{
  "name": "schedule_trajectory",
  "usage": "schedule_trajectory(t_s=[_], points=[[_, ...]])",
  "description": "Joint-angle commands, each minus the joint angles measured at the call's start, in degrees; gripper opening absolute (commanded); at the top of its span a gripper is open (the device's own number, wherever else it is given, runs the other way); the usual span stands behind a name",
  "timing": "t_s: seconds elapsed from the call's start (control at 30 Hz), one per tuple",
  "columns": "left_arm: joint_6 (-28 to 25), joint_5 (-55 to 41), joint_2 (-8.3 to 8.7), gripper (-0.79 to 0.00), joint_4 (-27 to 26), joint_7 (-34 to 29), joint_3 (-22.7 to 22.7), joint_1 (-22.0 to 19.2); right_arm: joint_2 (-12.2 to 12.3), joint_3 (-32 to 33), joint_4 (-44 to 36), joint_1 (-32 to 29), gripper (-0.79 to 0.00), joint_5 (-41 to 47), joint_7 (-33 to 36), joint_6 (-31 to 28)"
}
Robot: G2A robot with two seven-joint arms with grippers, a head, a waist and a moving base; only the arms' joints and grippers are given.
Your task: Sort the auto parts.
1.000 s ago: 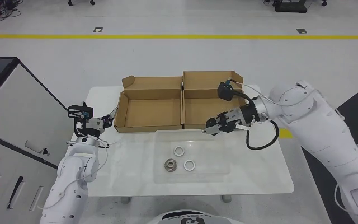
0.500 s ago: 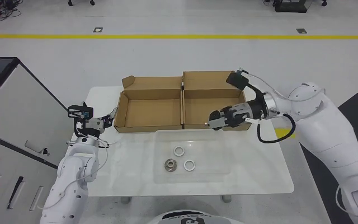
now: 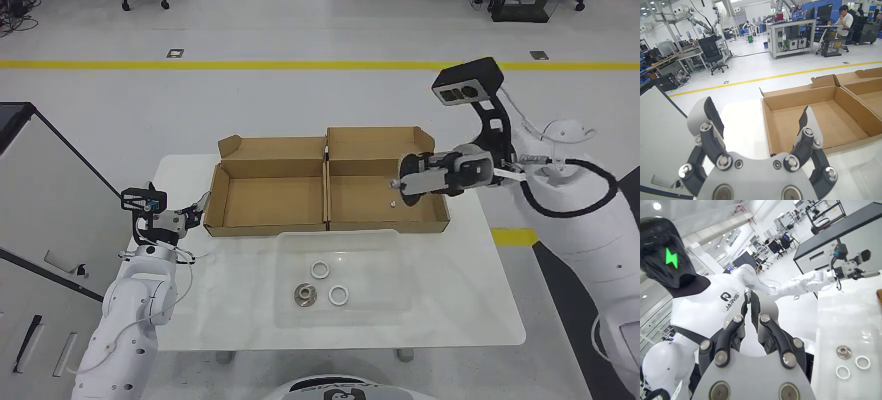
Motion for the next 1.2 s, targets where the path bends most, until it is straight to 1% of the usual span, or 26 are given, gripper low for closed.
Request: schedule_trajectory(t_s=[0.0, 0.2, 0.37, 0.77, 1.1, 1.17], points=[[0.0, 0.0, 0.00, 0.000, 0.0, 0.0, 0.0, 0.0, -0.8, 0.0, 0.1, 1.1, -0.785, 2.8, 0.6, 0.6], [0.0, 0.0, 0.00, 0.000, 0.0, 0.0, 0.0, 0.0, -3.5, 0.2, 0.0, 3.3, -0.785, 9.8, 2.6, 2.6], [0.0, 0.0, 0.00, 0.000, 0.0, 0.0, 0.0, 0.0, -5.5, 0.4, 0.9, 4.2, -0.785, 12.1, 3.6, 3.6], [0.0, 0.0, 0.00, 0.000, 0.0, 0.0, 0.0, 0.0, -10.5, 0.6, -0.6, 6.6, -0.785, 21.0, 6.0, 6.0], [0.0, 0.0, 0.00, 0.000, 0.0, 0.0, 0.0, 0.0, -10.5, 0.6, -0.6, 6.6, -0.785, 21.0, 6.0, 6.0], [0.0, 0.0, 0.00, 0.000, 0.0, 0.0, 0.0, 0.0, -10.5, 1.0, -1.7, 5.5, -0.785, 20.6, 4.3, 6.5]])
